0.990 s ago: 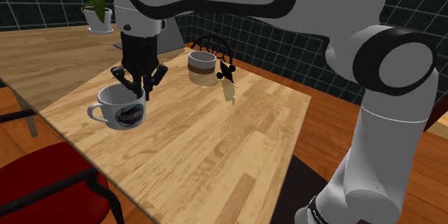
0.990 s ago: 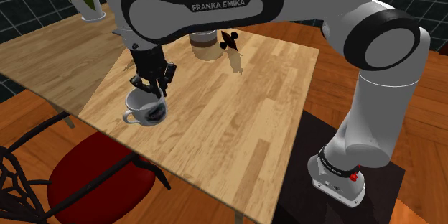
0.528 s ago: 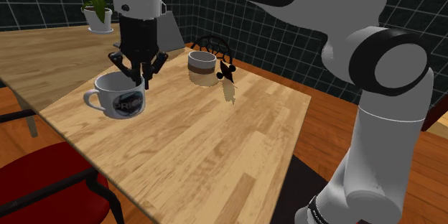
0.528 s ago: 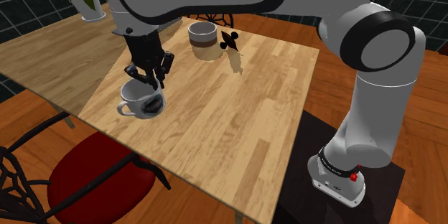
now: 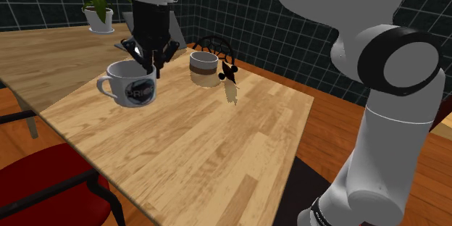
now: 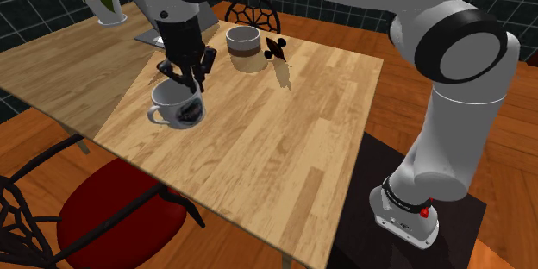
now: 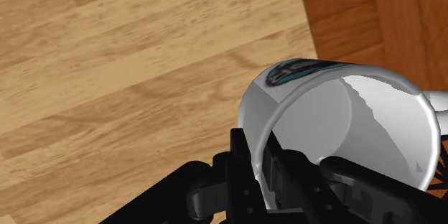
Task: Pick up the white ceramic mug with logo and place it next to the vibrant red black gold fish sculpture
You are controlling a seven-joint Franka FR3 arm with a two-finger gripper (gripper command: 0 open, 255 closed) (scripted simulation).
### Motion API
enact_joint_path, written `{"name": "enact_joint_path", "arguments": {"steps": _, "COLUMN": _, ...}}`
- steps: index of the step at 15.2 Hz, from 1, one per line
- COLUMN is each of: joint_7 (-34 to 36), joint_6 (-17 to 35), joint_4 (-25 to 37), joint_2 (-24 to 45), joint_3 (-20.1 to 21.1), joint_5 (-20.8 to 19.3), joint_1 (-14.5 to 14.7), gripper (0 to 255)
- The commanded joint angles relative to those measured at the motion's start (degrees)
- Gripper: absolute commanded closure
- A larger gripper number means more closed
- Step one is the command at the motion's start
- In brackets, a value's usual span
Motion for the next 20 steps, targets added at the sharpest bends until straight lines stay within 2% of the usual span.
{"name": "enact_joint_path", "arguments": {"steps": 1, "joint_7": -2.87, "joint_6": 1.19, "joint_4": -4.58, "joint_2": -3.64, "joint_3": -0.62, "joint_5": 1.83, "joint_1": -2.85, "gripper": 255}}
{"name": "enact_joint_path", "arguments": {"steps": 5, "joint_7": -9.11, "joint_6": 2.85, "joint_4": -12.38, "joint_2": -10.21, "joint_3": -2.73, "joint_5": 5.01, "joint_1": -7.6, "gripper": 255}}
{"name": "enact_joint_path", "arguments": {"steps": 10, "joint_7": -17.0, "joint_6": 3.75, "joint_4": -19.49, "joint_2": -16.58, "joint_3": -6.24, "joint_5": 7.6, "joint_1": -12.08, "gripper": 255}}
{"name": "enact_joint_path", "arguments": {"steps": 20, "joint_7": -32.02, "joint_6": 3.79, "joint_4": -27.39, "joint_2": -23.82, "joint_3": -14.36, "joint_5": 8.84, "joint_1": -18.81, "gripper": 255}}
